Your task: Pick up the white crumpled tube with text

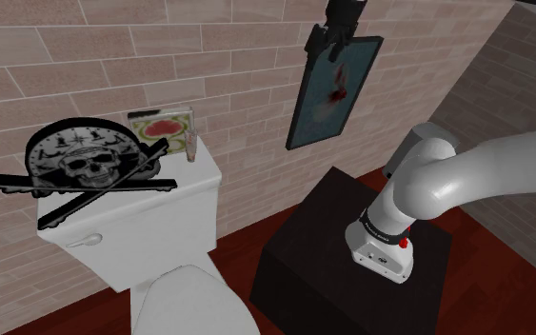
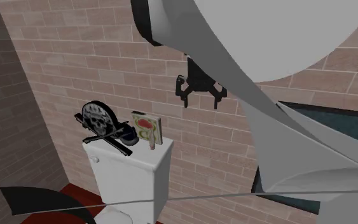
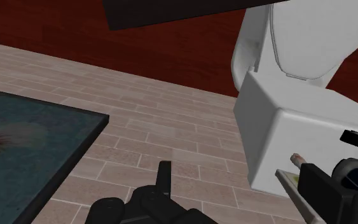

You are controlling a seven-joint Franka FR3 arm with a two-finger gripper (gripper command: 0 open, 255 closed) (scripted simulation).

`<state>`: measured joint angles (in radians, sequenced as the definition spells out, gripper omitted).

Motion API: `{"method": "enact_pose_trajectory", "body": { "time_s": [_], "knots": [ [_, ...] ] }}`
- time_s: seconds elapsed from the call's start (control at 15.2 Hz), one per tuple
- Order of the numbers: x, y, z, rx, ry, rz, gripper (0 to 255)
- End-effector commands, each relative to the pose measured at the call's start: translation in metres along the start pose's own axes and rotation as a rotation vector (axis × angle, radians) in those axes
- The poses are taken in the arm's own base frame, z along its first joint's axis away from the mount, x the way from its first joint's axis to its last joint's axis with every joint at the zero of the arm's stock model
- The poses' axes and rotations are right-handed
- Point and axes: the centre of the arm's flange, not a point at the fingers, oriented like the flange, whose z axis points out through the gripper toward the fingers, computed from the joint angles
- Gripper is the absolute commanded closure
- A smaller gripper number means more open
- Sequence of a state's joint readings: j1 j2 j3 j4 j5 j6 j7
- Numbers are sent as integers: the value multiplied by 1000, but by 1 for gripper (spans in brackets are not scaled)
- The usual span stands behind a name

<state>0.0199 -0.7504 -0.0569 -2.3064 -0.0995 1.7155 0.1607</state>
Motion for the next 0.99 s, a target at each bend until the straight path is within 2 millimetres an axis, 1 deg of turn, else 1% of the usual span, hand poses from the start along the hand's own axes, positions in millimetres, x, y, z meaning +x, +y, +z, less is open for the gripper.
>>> {"method": "enact_pose_trajectory", "body": {
  "time_s": [0.0, 0.46, 0.92],
  "knots": [
    [0, 0, 0, 0, 0, 0, 0],
    [51, -65, 50, 12, -84, 111, 0],
    [105, -126, 104, 23, -169, 222, 0]
  ]
}}
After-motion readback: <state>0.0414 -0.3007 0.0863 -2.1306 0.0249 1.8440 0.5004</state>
